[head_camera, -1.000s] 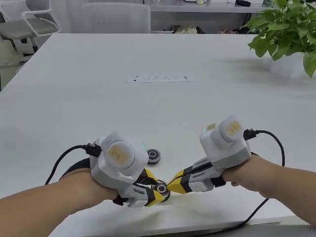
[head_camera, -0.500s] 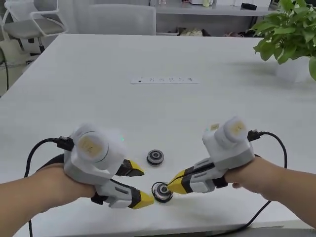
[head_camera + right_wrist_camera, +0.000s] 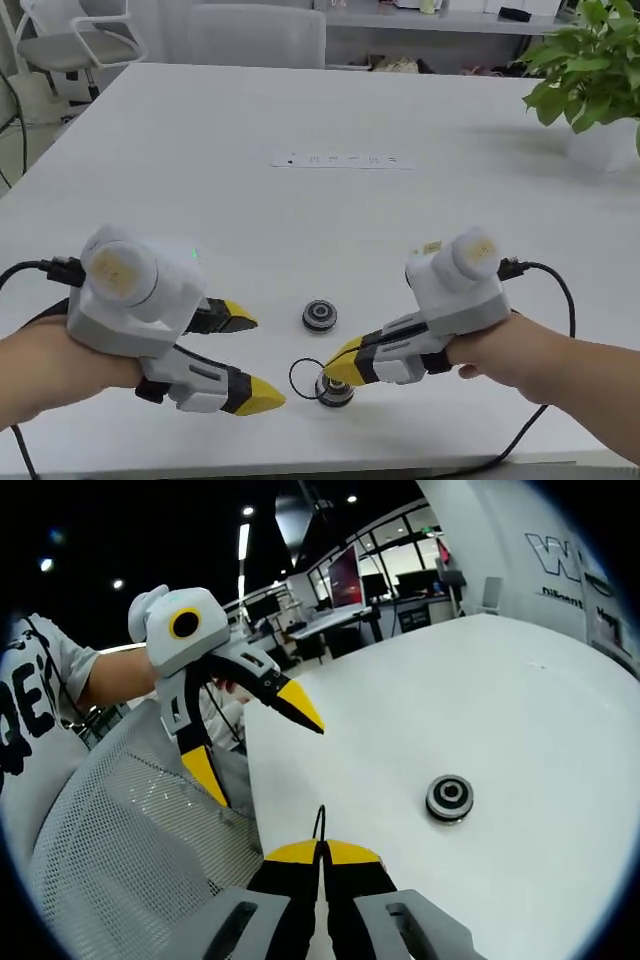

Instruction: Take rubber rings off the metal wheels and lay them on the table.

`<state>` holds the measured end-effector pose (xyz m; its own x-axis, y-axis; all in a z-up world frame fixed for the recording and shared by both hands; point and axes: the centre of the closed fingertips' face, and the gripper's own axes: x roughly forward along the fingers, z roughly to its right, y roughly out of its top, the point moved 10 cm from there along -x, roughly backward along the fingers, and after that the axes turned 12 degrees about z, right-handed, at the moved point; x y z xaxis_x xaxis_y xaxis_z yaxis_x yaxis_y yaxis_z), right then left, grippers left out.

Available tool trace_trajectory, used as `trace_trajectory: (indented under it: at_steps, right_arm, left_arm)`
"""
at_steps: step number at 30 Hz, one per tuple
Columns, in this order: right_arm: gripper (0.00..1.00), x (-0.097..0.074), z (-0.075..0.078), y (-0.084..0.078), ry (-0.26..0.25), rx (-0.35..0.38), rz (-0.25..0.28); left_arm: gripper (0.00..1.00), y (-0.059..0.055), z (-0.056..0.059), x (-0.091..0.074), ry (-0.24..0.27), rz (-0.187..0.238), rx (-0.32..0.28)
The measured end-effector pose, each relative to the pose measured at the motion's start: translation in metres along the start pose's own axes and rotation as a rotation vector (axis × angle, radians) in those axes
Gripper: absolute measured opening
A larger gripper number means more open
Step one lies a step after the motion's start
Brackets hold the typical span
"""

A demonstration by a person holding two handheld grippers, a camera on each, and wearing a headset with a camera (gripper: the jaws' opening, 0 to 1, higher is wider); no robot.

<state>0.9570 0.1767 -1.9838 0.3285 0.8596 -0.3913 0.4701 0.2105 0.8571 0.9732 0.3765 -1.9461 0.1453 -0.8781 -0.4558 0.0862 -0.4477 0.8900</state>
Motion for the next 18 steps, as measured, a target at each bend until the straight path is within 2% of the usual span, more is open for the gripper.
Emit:
trace_trajectory:
  at_steps: [8, 18]
  right_arm:
    - [0.0, 0.017, 0.006, 0.003, -0.008, -0.013, -0.005]
    - [0.0, 0.03, 0.015, 0.004, -0.063, -0.016, 0.012]
  left_arm:
    - [0.58, -0.009, -0.002, -0.014, 0.038, -0.027, 0.013]
    - [0.62, -0.013, -0.003, -0.024, 0.067, -0.037, 0.012]
